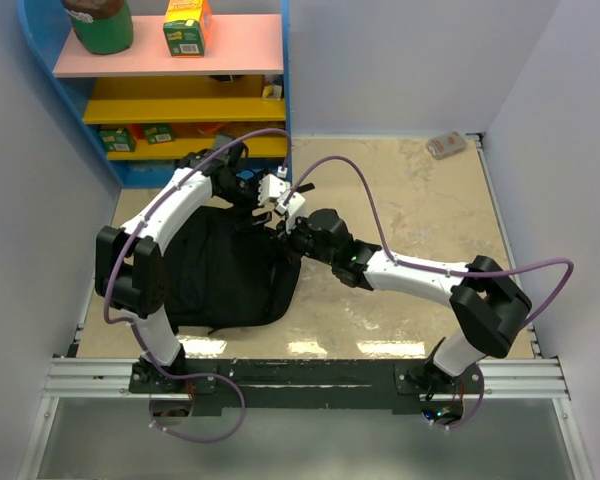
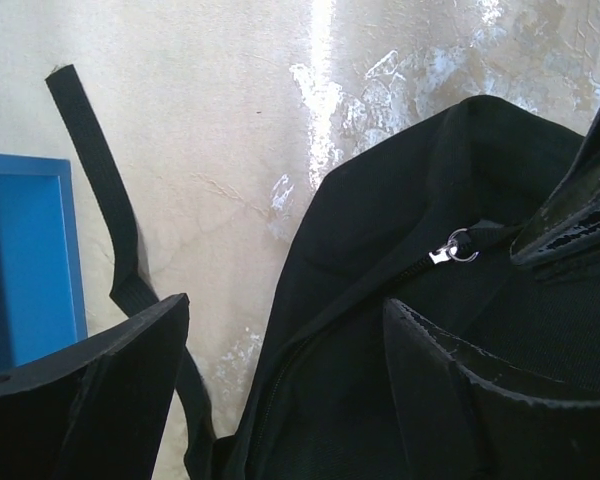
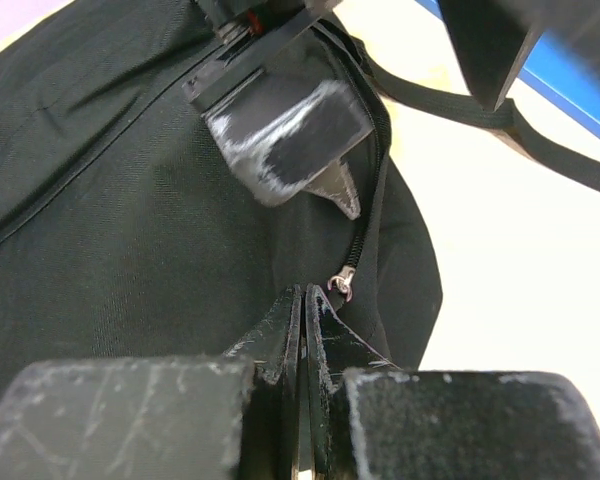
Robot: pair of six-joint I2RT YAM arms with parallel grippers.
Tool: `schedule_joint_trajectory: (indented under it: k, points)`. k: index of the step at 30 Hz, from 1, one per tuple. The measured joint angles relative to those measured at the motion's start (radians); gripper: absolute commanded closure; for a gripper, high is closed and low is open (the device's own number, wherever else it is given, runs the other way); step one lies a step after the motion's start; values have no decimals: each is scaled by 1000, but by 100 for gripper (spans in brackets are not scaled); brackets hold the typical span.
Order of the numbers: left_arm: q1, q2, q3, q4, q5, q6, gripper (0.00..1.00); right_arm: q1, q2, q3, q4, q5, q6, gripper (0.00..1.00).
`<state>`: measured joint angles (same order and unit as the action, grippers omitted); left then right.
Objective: Pack the student bag
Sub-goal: Adjust the student bag at the center of the board.
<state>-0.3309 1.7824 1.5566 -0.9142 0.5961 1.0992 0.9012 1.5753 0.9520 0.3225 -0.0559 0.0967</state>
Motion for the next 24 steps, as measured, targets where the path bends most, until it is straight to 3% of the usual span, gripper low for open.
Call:
schedule_joint_trajectory:
  k: [6,10,16,20,23,24]
  points:
    - [-13,-4,-38,33,5,4,21,-5,0,3,-2,-9,0,100]
    - [-27,-4,-64,51,7,3,32,-5,0,3,-3,-12,1,100]
    - [-35,-4,-82,68,26,-15,56,-5,0,3,-10,-13,0,100]
    - [-37,-4,-84,65,33,-22,84,-5,0,3,-13,-14,0,100]
    - [-37,-4,-91,66,39,-26,100,-5,0,3,-15,-14,1,100]
    - [-37,-4,-93,68,41,-27,100,-5,0,3,-15,-15,1,100]
